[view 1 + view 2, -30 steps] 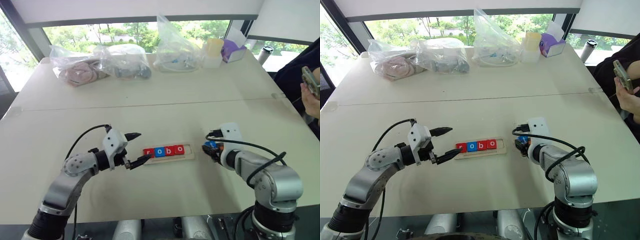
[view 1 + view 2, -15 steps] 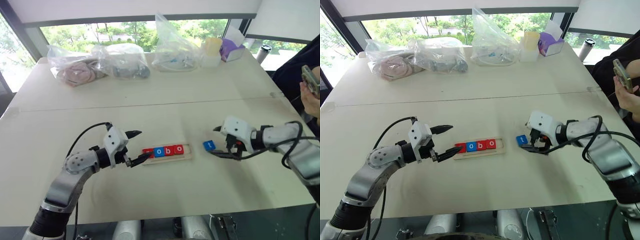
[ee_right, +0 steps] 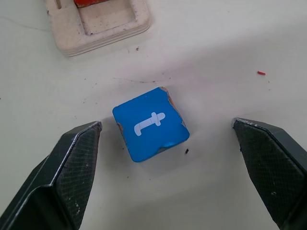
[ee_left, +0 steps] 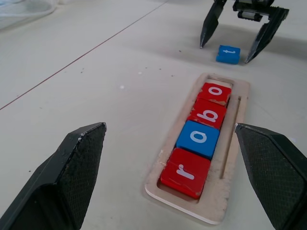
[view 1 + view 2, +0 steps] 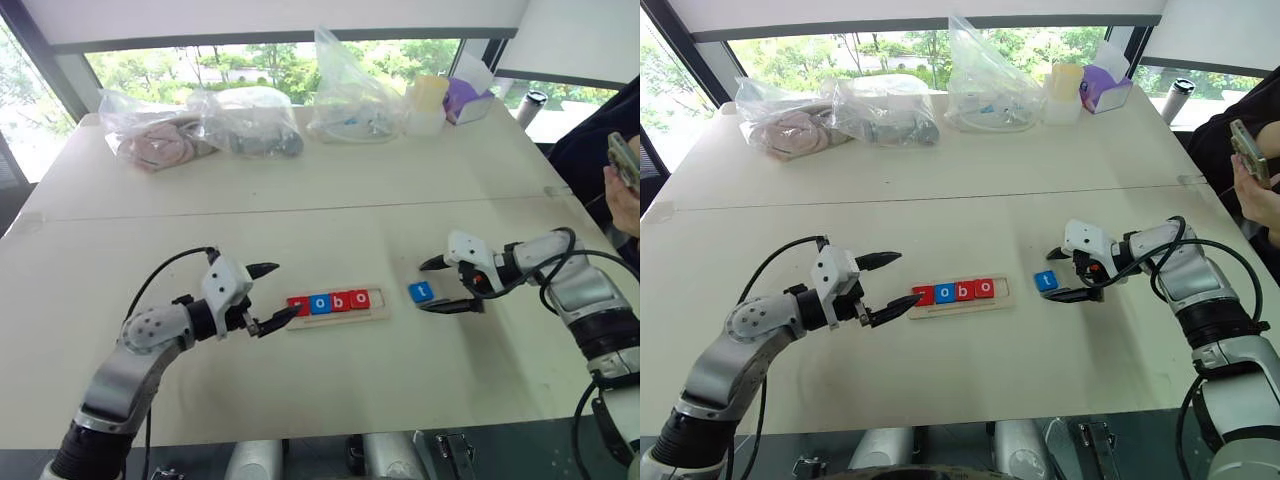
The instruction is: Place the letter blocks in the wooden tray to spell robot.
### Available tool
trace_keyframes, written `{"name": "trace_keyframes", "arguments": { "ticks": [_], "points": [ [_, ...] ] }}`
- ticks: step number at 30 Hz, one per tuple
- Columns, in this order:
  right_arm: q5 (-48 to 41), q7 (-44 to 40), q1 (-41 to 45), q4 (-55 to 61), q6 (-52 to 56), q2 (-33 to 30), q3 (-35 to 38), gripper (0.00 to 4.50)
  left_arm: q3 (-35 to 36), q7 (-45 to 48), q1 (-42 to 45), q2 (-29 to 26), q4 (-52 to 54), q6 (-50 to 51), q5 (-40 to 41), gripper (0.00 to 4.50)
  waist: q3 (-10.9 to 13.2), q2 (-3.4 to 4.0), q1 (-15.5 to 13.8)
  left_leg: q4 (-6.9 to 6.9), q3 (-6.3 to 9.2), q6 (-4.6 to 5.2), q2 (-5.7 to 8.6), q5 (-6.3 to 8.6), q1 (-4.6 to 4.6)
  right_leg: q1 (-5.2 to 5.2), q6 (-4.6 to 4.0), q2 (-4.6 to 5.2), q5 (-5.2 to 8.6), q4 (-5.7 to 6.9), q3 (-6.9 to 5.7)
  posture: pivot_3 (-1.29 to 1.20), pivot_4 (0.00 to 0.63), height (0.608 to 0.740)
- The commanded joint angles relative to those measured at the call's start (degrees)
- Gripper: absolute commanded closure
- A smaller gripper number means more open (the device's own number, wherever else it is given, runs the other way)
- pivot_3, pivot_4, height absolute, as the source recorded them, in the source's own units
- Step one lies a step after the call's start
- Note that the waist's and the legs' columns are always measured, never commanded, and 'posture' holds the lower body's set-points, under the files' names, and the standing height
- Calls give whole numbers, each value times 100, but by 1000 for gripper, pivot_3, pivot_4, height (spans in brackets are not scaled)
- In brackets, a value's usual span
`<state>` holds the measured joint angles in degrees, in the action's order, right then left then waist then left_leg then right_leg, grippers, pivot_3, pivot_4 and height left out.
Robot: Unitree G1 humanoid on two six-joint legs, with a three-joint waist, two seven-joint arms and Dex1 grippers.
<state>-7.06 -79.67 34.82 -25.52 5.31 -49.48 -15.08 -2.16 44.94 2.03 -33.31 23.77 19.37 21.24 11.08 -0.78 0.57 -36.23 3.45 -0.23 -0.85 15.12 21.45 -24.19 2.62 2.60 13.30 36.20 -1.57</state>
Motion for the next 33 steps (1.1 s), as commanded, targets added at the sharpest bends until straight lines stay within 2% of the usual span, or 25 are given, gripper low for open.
{"name": "trace_keyframes", "arguments": {
  "ticks": [1, 2, 3, 5, 7, 9, 10, 21, 27, 33],
  "points": [
    [89, -145, 12, -158, -119, 57, 54, 22, 181, 55, -76, -104, 308, 50, 177, 0, 0, 0, 0, 0, 0, 0, 0, 0, 0, 0, 0, 0, 0, 0, 0, 0, 150, 740],
    [84, -152, 11, -169, -158, 80, 72, 22, 196, 109, -100, -147, 346, 71, 227, 0, 0, 0, 1, -1, 0, 0, 0, 0, 0, 1, 0, 0, 0, 0, 0, 0, 150, 740],
    [63, -148, -3, -129, -167, 108, 97, 411, 246, 214, -146, -227, 408, 121, 328, 0, 0, 0, 1, -1, 0, 0, 0, 0, 0, 2, 0, 0, 0, 0, 0, 0, 150, 740],
    [18, -151, -28, -39, -172, 155, 153, 713, 323, 368, -202, -365, 477, 174, 465, 0, 0, 0, 3, 0, 0, 0, 0, 0, -1, 2, 0, 0, 0, 0, 0, 0, 150, 740],
    [-48, -127, -69, 111, -170, 195, 230, 1827, 398, 542, -229, -526, 457, 121, 520, 0, 0, 0, 4, 1, 1, 0, 0, 0, -2, 1, 0, -1, 0, 2, 0, 0, 150, 740],
    [-85, -109, -113, 250, -155, 208, 278, 2672, 444, 678, -236, -656, 408, 57, 547, 0, 0, 1, 3, 1, 1, 0, -1, 0, -2, 1, 0, -2, 0, 2, 0, 0, 150, 740],
    [-84, -93, -143, 329, -134, 200, 294, 3297, 466, 737, -232, -698, 388, 43, 572, 0, 0, 1, 3, 1, 1, 0, -1, 0, -2, 1, 0, -1, 0, 2, 0, 0, 150, 740],
    [-420, 295, -607, 2335, 1094, 303, 347, 3362, 478, 1063, -7, -738, 357, -36, 774, 0, 1, 2, -2, 0, 2, -1, 0, 0, 0, 0, 0, 0, 0, 2, 0, 0, 150, 740],
    [-349, 406, -597, 2553, 1287, 444, 218, 3362, 424, 1065, 25, -727, 367, -17, 777, 0, 1, 2, -2, 0, 2, -1, 0, 0, 0, 0, 0, 0, 0, 2, 0, 0, 150, 740],
    [-121, 352, -432, 2281, 1123, 527, 11, 3362, 392, 1034, -9, -716, 475, 30, 806, 0, 1, 2, 1, 0, 2, -1, 0, 0, 0, 0, 0, 0, 0, 2, 0, 0, 150, 740]
  ]
}}
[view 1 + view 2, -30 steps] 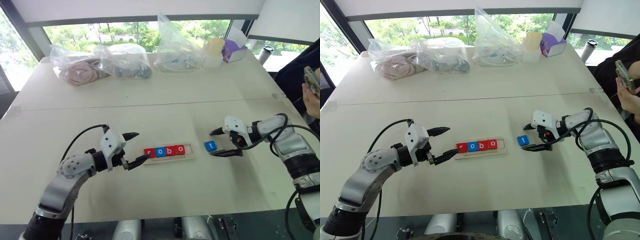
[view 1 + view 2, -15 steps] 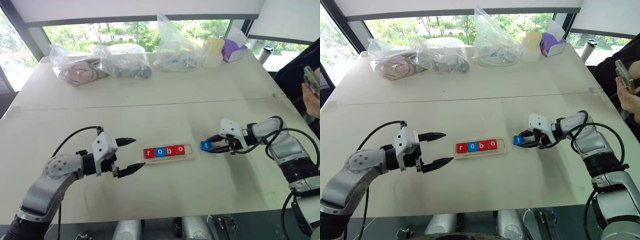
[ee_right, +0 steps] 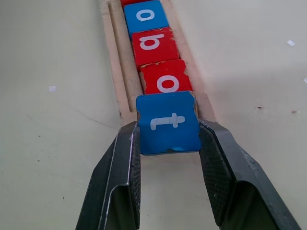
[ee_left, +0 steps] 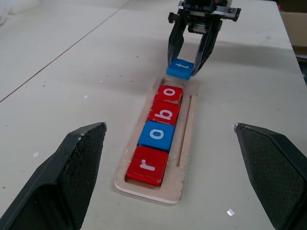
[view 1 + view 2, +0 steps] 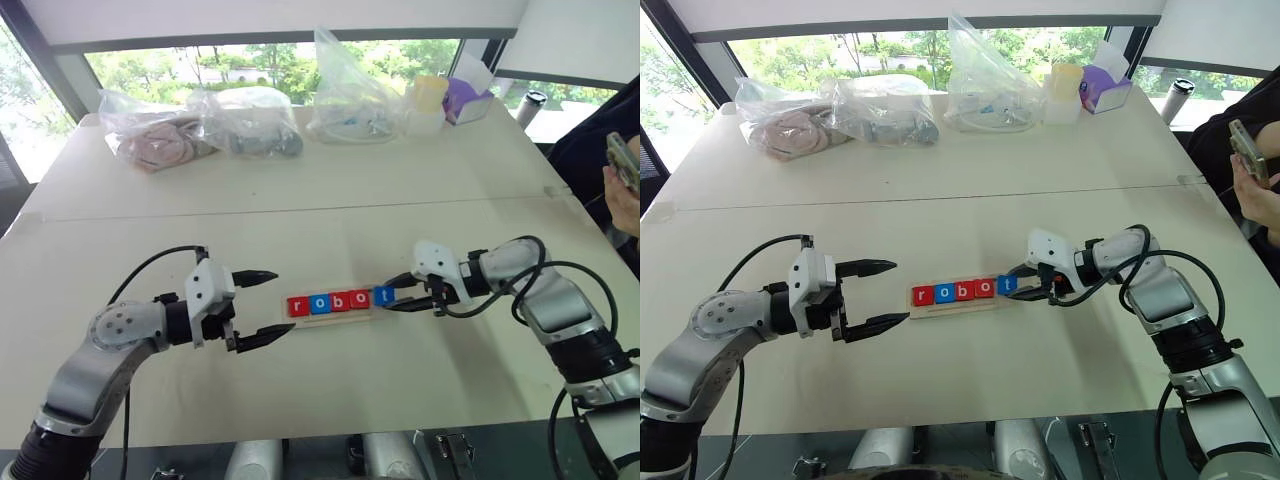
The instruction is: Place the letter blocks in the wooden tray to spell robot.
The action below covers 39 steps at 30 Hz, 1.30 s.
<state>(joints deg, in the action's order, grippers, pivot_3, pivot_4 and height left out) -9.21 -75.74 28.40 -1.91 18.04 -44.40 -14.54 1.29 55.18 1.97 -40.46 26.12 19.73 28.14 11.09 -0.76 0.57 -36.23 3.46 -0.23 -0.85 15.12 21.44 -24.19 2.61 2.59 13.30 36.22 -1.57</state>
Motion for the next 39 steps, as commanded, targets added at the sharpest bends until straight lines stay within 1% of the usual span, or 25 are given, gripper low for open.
{"name": "trace_keyframes", "arguments": {
  "ticks": [1, 10, 22, 39],
  "points": [
    [136, -62, 255, -145, -180, 36, -91, 3362, 47, 1, -16, -1, 270, 5, 126, 0, 0, 0, 1, 0, 0, 0, 0, 0, 0, 0, 0, 0, 0, 0, 0, 0, 150, 740],
    [366, -250, 560, -603, -523, 89, -305, 3362, 44, -210, -175, 64, 520, 98, 140, 0, 0, 0, 1, 0, 0, 0, 0, 0, 0, -1, 1, 0, 0, 0, 0, 0, 150, 740],
    [480, -385, 702, -717, -585, 238, -384, 3362, -4, -415, -247, 136, 605, 107, 97, 0, 0, 0, 2, 0, 0, 0, 0, 0, 0, 0, 1, -1, -1, 0, 0, 0, 150, 740],
    [623, -332, 790, -867, -625, 434, -460, 3362, -36, -601, -265, 184, 618, 101, 63, 0, 0, 0, 2, -1, 0, 0, 0, 0, -1, 0, 1, 0, -1, 1, 0, 0, 150, 740]
  ]
}}
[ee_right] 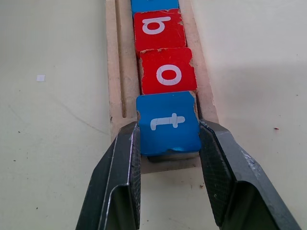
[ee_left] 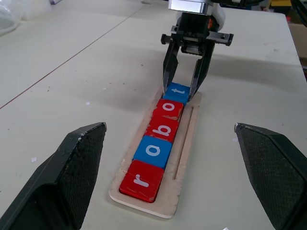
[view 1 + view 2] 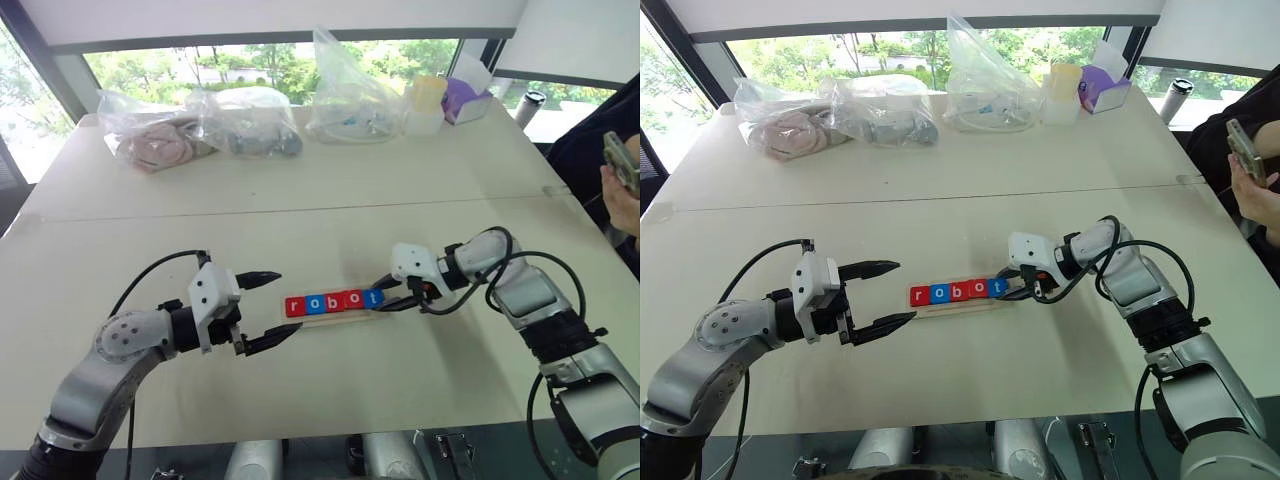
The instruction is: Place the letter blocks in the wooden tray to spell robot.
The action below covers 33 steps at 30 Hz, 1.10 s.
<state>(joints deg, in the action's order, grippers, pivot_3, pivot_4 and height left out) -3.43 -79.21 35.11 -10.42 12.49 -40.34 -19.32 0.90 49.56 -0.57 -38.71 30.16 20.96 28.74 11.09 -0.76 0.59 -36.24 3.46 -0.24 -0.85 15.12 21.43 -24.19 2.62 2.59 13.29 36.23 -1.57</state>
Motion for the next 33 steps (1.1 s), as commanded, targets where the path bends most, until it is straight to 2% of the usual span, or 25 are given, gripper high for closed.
{"name": "trace_keyframes", "arguments": {
  "ticks": [1, 14, 16, 17, 20, 21, 26, 33],
  "points": [
    [60, 26, 116, -29, -97, 29, 15, 3362, -4, -50, -6, 16, 217, -21, -1, 0, 0, 0, 0, 0, 0, 0, 0, 0, 0, 0, 0, 0, 0, 0, 0, 0, 150, 740],
    [95, 62, 179, -173, -97, 143, 18, 3362, -23, -75, 64, 57, 157, -47, -71, 0, 0, 0, 4, 0, 0, 0, 0, 0, -1, 0, -1, 0, 0, 2, 0, 0, 150, 740],
    [90, 52, 186, -169, -76, 150, 13, 2300, -12, -91, 64, 63, 154, -50, -78, 0, 0, 0, 4, 0, 0, 0, 0, 0, -2, 0, -1, -1, 0, 2, 0, 0, 150, 740],
    [91, 48, 194, -175, -74, 155, 9, 2040, -11, -94, 72, 64, 142, -53, -82, 0, 0, 0, 3, 0, 0, 0, 0, 0, -2, 0, -1, -1, 0, 2, 0, 0, 150, 740],
    [95, 31, 190, -137, -75, 145, 3, 399, -4, -105, 71, 65, 138, -59, -83, 0, 0, 0, 2, 0, 0, 0, 0, 0, -1, 0, -1, 0, 0, 2, 0, 0, 150, 740],
    [89, 21, 187, -114, -64, 138, 4, 80, -2, -109, 74, 68, 132, -62, -83, 0, 0, 0, 1, 0, 0, 0, 0, 0, -1, 0, -1, 0, 0, 2, 0, 0, 150, 740],
    [74, -25, 171, -17, -16, 103, 15, 80, -5, -119, 92, 80, 104, -81, -97, 0, 0, 0, 1, -1, 0, 0, 0, 0, -1, 0, 0, 0, -1, 2, 0, 0, 150, 740],
    [-60, 478, 697, -582, 252, 344, 415, 80, -48, -120, 120, 125, 80, -92, -141, 0, 0, 1, 8, 0, -1, -2, 0, -1, -1, -2, -3, -1, -3, 3, 1, 0, 150, 740]
  ]
}}
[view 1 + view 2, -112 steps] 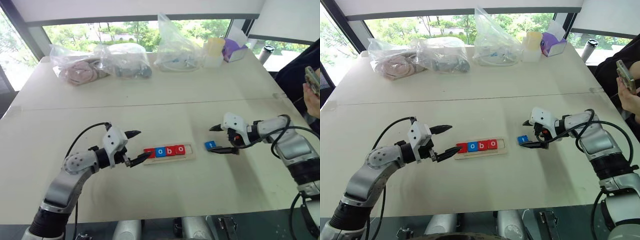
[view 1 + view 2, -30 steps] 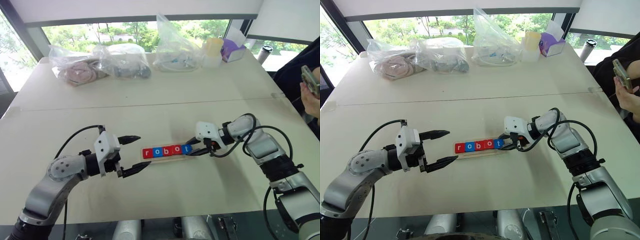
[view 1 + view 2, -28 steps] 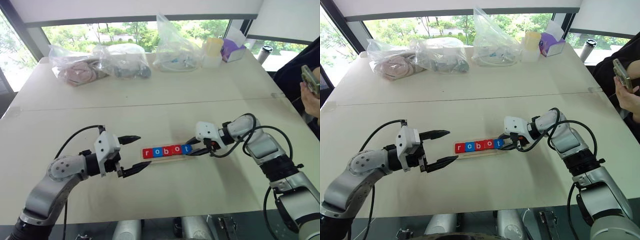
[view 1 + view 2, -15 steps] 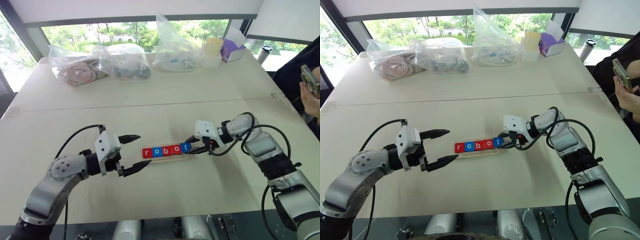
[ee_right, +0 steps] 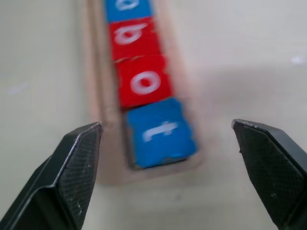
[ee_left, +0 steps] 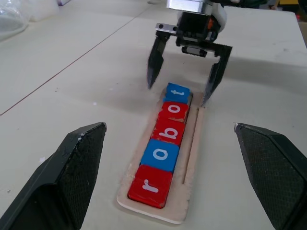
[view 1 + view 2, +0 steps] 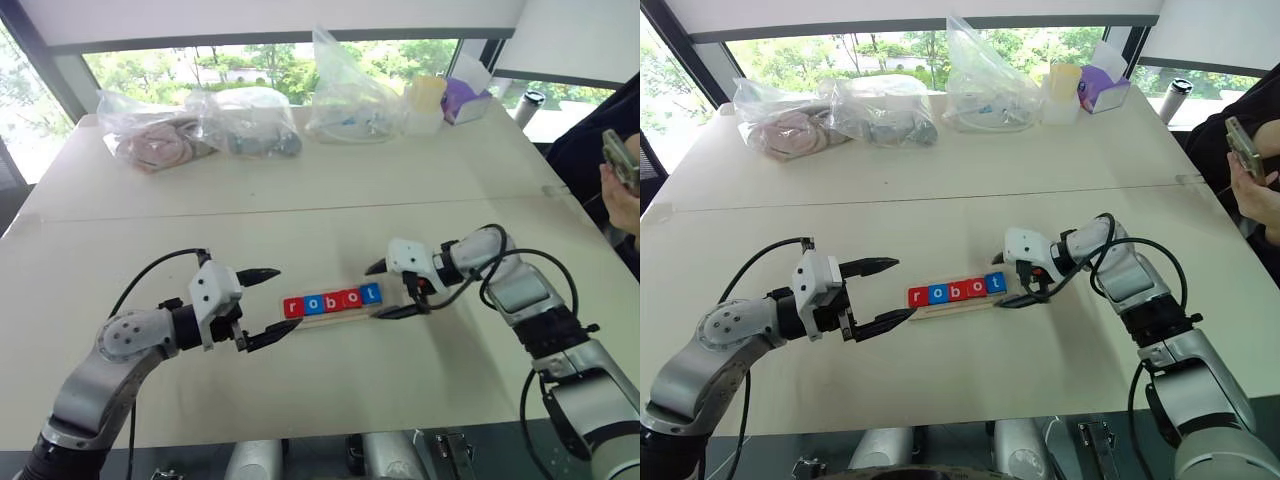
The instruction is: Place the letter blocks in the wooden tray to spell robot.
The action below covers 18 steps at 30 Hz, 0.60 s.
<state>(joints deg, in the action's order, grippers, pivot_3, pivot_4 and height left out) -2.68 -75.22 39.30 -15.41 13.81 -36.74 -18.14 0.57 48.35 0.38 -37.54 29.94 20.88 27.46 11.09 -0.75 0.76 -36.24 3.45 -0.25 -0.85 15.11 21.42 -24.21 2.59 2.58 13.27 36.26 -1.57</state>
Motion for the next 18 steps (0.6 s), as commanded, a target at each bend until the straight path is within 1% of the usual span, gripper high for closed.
{"name": "trace_keyframes", "arguments": {
  "ticks": [1, 5, 8, 13, 18],
  "points": [
    [-167, 32, 317, -109, 173, -36, 317, 80, -15, 4, 29, 12, 100, -83, -15, 0, 0, 0, -11, 0, 1, 0, 0, 0, 0, 0, 0, 0, 0, 0, 0, 0, 150, 740],
    [-241, 60, 488, -295, 234, -9, 444, 80, -15, 20, 57, 13, 72, -90, -24, 0, 0, 0, -25, 1, 1, 0, 1, 0, 3, 0, 1, 2, 0, -1, -1, 0, 150, 740],
    [-111, 303, 588, -558, 3, 81, 474, 80, -13, 35, 75, 20, 53, -94, -35, 0, 0, 0, -15, -1, -1, 0, 1, 0, 3, 0, 1, 3, 0, -1, 0, 0, 150, 740],
    [152, 571, 524, -885, -572, 147, 334, 80, -15, 48, 106, 27, 37, -87, -42, 0, 0, 0, -5, 1, 0, 0, 0, 0, 1, 0, 1, 0, 0, 0, 0, 0, 150, 740],
    [206, 538, 452, -971, -721, 200, 318, 80, 1, 48, 81, 13, 70, -66, -38, 0, 0, 0, -10, 1, 0, 0, 0, 0, 2, 0, 2, 0, -1, 0, 0, 0, 150, 740]
  ]
}}
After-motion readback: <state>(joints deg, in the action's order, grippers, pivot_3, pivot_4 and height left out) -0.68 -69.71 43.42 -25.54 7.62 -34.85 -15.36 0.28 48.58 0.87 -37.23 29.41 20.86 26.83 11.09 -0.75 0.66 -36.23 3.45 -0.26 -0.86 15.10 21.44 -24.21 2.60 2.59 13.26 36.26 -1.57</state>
